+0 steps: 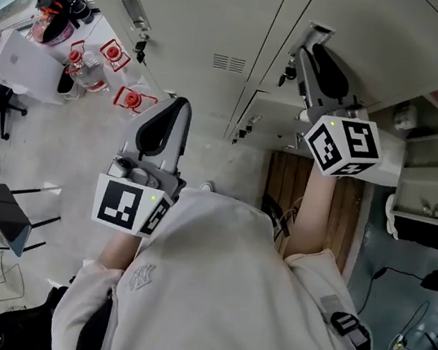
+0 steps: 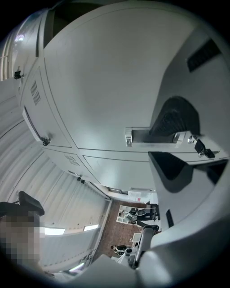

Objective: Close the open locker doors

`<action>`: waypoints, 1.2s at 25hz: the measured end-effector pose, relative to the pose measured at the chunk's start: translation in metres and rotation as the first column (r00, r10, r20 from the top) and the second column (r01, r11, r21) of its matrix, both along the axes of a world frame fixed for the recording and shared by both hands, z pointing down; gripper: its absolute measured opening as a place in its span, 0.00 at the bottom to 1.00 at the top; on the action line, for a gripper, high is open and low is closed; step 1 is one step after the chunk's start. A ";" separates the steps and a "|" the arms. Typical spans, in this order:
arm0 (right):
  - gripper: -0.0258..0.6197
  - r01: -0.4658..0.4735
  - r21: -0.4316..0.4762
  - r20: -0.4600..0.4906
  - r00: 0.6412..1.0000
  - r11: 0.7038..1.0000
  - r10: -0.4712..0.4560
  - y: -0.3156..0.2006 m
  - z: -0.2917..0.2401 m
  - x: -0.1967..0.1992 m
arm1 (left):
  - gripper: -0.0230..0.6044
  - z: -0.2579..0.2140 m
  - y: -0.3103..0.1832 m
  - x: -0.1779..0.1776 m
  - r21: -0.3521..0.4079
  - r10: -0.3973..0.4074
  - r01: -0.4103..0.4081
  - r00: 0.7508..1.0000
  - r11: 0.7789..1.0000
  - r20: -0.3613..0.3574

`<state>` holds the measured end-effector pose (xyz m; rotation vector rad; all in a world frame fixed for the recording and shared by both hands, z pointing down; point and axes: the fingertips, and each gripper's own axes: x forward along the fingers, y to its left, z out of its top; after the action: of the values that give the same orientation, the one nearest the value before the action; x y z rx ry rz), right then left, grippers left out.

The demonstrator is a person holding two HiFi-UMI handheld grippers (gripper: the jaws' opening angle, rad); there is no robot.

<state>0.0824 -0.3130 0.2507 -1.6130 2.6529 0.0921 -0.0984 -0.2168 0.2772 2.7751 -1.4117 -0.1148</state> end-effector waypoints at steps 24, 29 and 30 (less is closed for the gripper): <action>0.06 -0.262 -0.093 0.077 0.960 0.961 0.269 0.159 0.035 0.040 | 0.04 0.020 0.031 0.073 -0.042 0.334 -0.335 0.942 0.941 -0.017; 0.06 -0.326 -0.093 0.110 0.936 0.941 0.335 0.187 0.033 0.065 | 0.04 0.018 0.045 0.106 -0.043 0.406 -0.406 0.914 0.913 -0.019; 0.06 -0.333 -0.093 0.111 0.933 0.938 0.342 0.190 0.033 0.070 | 0.04 0.019 0.047 0.112 -0.045 0.413 -0.414 0.910 0.909 -0.019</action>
<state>0.1528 -0.1228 0.2835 -2.0111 2.2878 -0.0955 0.0136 -0.1695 0.2960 2.9520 -0.7797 -0.0804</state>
